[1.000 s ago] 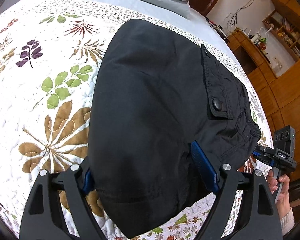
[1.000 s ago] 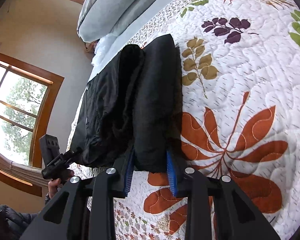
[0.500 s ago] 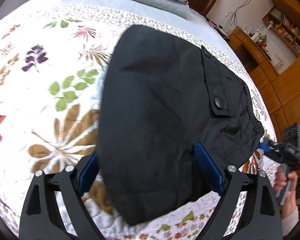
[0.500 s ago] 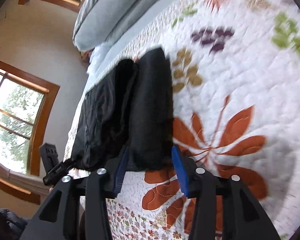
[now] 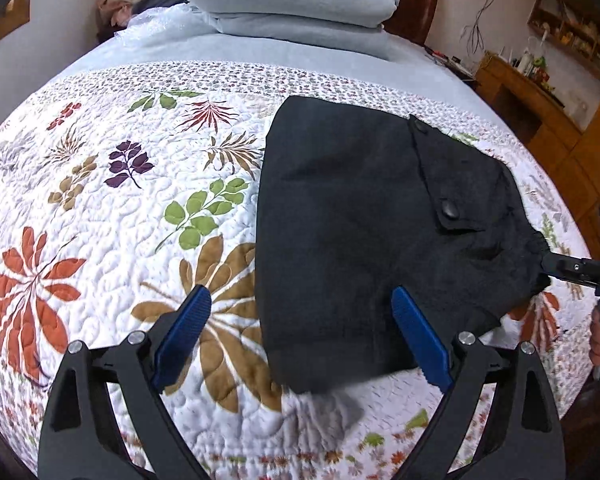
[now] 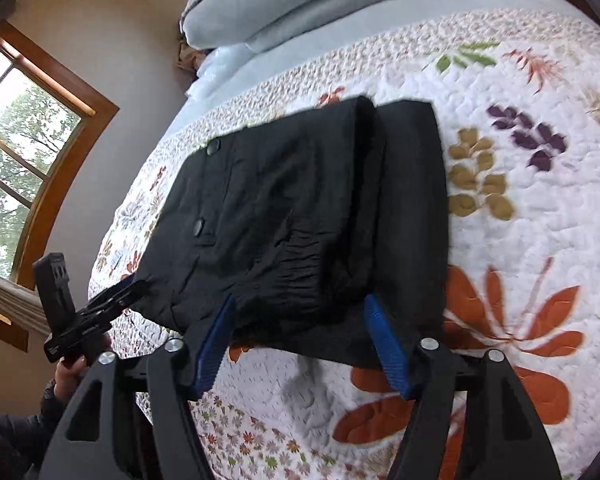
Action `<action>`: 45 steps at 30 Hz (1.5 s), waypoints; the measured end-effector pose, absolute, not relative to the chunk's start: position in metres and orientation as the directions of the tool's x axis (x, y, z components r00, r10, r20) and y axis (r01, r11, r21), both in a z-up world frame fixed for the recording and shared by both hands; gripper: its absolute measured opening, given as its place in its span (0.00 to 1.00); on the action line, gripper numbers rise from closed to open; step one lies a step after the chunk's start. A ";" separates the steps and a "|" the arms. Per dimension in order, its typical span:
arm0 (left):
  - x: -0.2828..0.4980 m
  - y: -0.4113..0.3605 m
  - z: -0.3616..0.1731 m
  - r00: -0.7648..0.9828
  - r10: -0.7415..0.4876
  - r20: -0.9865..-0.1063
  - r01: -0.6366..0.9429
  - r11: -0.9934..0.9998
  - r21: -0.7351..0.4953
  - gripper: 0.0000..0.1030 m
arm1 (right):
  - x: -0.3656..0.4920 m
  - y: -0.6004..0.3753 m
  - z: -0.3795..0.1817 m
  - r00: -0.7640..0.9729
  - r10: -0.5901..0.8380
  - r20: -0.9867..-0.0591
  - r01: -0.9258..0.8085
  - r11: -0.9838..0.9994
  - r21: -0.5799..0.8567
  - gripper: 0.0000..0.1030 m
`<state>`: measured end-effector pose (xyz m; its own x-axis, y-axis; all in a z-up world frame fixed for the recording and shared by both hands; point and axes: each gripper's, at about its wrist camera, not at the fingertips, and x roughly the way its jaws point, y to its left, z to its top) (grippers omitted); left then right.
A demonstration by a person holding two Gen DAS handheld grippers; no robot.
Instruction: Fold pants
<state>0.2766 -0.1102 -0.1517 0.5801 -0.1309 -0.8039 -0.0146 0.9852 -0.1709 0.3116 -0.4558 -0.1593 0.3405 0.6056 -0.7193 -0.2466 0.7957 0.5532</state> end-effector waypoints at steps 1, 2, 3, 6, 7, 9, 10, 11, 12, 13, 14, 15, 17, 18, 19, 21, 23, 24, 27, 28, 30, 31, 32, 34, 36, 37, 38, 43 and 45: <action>0.281 -0.110 -0.157 0.566 -0.130 -0.814 -0.019 0.985 -0.170 0.90 | 0.312 -0.454 -0.160 0.341 0.601 -0.723 -0.250 0.799 0.546 0.53; 0.285 -0.109 -0.162 0.555 -0.141 -0.820 -0.024 0.982 -0.185 0.90 | 0.311 -0.454 -0.161 0.336 0.599 -0.727 -0.251 0.801 0.544 0.51; 0.288 -0.109 -0.164 0.551 -0.159 -0.819 -0.027 0.978 -0.208 0.90 | 0.309 -0.454 -0.163 0.329 0.604 -0.726 -0.249 0.797 0.550 0.47; 0.290 -0.106 -0.167 0.548 -0.181 -0.817 -0.039 0.970 -0.241 0.91 | 0.303 -0.458 -0.165 0.311 0.627 -0.715 -0.245 0.779 0.577 0.39; 0.289 -0.106 -0.166 0.550 -0.178 -0.816 -0.038 0.970 -0.238 0.91 | 0.301 -0.459 -0.164 0.312 0.629 -0.712 -0.242 0.778 0.580 0.39; 0.284 -0.108 -0.161 0.561 -0.160 -0.813 -0.041 0.975 -0.220 0.89 | 0.298 -0.461 -0.160 0.325 0.632 -0.703 -0.240 0.774 0.585 0.42; 0.281 -0.108 -0.158 0.566 -0.149 -0.811 -0.045 0.977 -0.210 0.89 | 0.295 -0.465 -0.156 0.343 0.625 -0.702 -0.233 0.780 0.581 0.45; 0.276 -0.108 -0.151 0.581 -0.137 -0.803 -0.045 0.979 -0.200 0.89 | 0.289 -0.468 -0.148 0.369 0.609 -0.702 -0.230 0.792 0.566 0.48; 0.271 -0.107 -0.146 0.595 -0.132 -0.793 -0.043 0.980 -0.196 0.89 | 0.283 -0.472 -0.142 0.389 0.589 -0.708 -0.225 0.806 0.547 0.54; 0.266 -0.107 -0.140 0.609 -0.128 -0.783 -0.042 0.980 -0.193 0.89 | 0.275 -0.473 -0.134 0.421 0.548 -0.723 -0.212 0.834 0.508 0.65; 0.259 -0.107 -0.132 0.622 -0.122 -0.774 -0.042 0.981 -0.189 0.89 | 0.267 -0.472 -0.126 0.446 0.506 -0.738 -0.205 0.861 0.466 0.69; 0.253 -0.107 -0.126 0.630 -0.120 -0.767 -0.041 0.981 -0.187 0.89 | 0.259 -0.470 -0.117 0.469 0.468 -0.749 -0.205 0.883 0.423 0.75; 0.241 -0.110 -0.114 0.643 -0.116 -0.757 -0.037 0.982 -0.183 0.90 | 0.240 -0.464 -0.102 0.525 0.369 -0.767 -0.198 0.929 0.312 0.88; 0.234 -0.111 -0.107 0.649 -0.112 -0.753 -0.035 0.984 -0.177 0.90 | 0.235 -0.461 -0.096 0.546 0.337 -0.767 -0.200 0.941 0.271 0.93; 0.228 -0.113 -0.102 0.655 -0.108 -0.748 -0.030 0.985 -0.169 0.90 | 0.228 -0.457 -0.089 0.568 0.306 -0.764 -0.204 0.952 0.230 0.95; 0.218 -0.117 -0.092 0.662 -0.098 -0.743 -0.020 0.989 -0.149 0.90 | 0.212 -0.449 -0.076 0.607 0.257 -0.752 -0.202 0.965 0.167 0.97; 0.211 -0.120 -0.084 0.666 -0.104 -0.738 -0.005 0.990 -0.144 0.90 | 0.202 -0.443 -0.069 0.620 0.243 -0.746 -0.201 0.968 0.149 0.97; 0.206 -0.121 -0.080 0.668 -0.105 -0.736 -0.002 0.990 -0.142 0.90 | 0.196 -0.441 -0.065 0.623 0.250 -0.741 -0.207 0.966 0.153 0.97; 0.195 -0.123 -0.073 0.669 -0.091 -0.738 -0.005 0.992 -0.127 0.90 | 0.185 -0.438 -0.057 0.628 0.264 -0.732 -0.211 0.963 0.167 0.97; 0.189 -0.123 -0.070 0.670 -0.083 -0.738 -0.008 0.993 -0.119 0.90 | 0.181 -0.438 -0.055 0.630 0.266 -0.730 -0.211 0.963 0.169 0.97; 0.181 -0.123 -0.064 0.680 -0.078 -0.729 -0.005 0.994 -0.111 0.90 | 0.172 -0.438 -0.051 0.634 0.279 -0.721 -0.212 0.960 0.185 0.97; 0.177 -0.123 -0.062 0.685 -0.081 -0.724 0.001 0.994 -0.111 0.90 | 0.169 -0.437 -0.049 0.632 0.290 -0.718 -0.217 0.956 0.196 0.97; 0.172 -0.123 -0.058 0.694 -0.082 -0.715 0.007 0.994 -0.107 0.90 | 0.166 -0.436 -0.048 0.633 0.295 -0.715 -0.219 0.955 0.200 0.97; 0.167 -0.123 -0.053 0.705 -0.080 -0.705 0.015 0.995 -0.099 0.90 | 0.157 -0.433 -0.042 0.636 0.310 -0.707 -0.231 0.950 0.209 0.97; 0.161 -0.123 -0.048 0.711 -0.080 -0.698 0.017 0.995 -0.097 0.90 | 0.152 -0.428 -0.035 0.641 0.309 -0.703 -0.237 0.950 0.201 0.97; 0.159 -0.123 -0.045 0.713 -0.081 -0.696 0.017 0.995 -0.098 0.90 | 0.149 -0.424 -0.031 0.648 0.302 -0.699 -0.242 0.952 0.187 0.97; 0.156 -0.123 -0.043 0.715 -0.081 -0.694 0.017 0.995 -0.099 0.90 | 0.146 -0.422 -0.027 0.654 0.298 -0.696 -0.246 0.953 0.177 0.97; 0.147 -0.118 -0.028 0.738 -0.086 -0.670 0.011 0.993 -0.116 0.90 | 0.129 -0.413 -0.009 0.672 0.315 -0.670 -0.274 0.947 0.171 0.97; 0.143 -0.118 -0.023 0.746 -0.090 -0.660 0.009 0.992 -0.125 0.90 | 0.123 -0.411 -0.005 0.682 0.310 -0.663 -0.273 0.948 0.162 0.97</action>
